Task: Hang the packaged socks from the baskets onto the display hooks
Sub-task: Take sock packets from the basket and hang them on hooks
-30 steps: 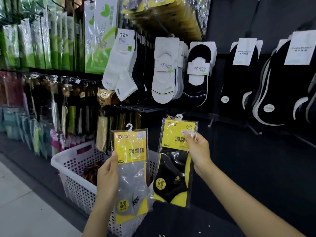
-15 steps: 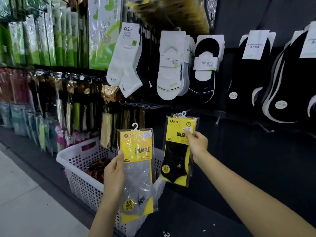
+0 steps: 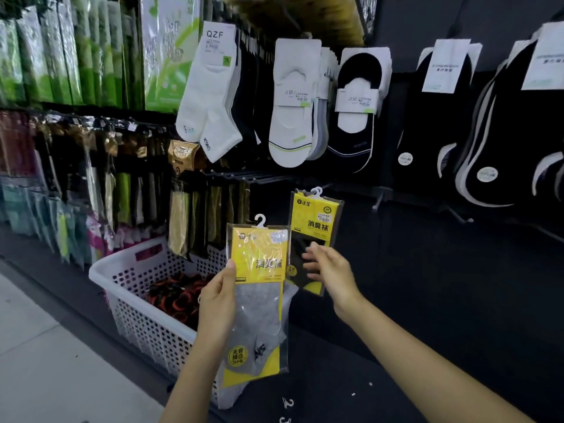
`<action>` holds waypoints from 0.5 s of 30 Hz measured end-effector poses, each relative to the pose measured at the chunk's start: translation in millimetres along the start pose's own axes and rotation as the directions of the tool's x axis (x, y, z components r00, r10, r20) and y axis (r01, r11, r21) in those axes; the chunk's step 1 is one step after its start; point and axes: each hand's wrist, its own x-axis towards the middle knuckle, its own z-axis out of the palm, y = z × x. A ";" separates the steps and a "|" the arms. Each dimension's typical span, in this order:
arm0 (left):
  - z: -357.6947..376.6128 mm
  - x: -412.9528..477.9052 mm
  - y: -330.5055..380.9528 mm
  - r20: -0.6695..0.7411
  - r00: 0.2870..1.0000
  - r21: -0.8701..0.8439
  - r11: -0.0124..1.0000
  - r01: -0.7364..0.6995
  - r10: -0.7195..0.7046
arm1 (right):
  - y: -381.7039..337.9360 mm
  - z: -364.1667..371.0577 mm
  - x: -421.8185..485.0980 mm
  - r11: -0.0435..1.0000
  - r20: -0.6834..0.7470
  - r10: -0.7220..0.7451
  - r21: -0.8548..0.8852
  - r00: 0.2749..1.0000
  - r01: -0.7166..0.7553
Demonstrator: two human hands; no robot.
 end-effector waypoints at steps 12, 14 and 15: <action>38.9 -8.5 7.6 0.047 0.999 -0.183 0.983 0.012 -0.003 | -16.5 -3.6 -23.9 0.964 0.018 -0.138 0.232 0.990 0.130; 49.9 0.6 10.7 0.078 0.997 -0.174 0.985 -0.014 0.028 | -19.3 -8.7 -14.6 0.954 -0.070 -0.170 0.240 0.983 0.182; 55.2 6.7 12.3 0.093 0.995 -0.165 0.986 -0.029 0.044 | -21.4 -10.3 -7.9 0.949 -0.100 -0.182 0.244 0.978 0.202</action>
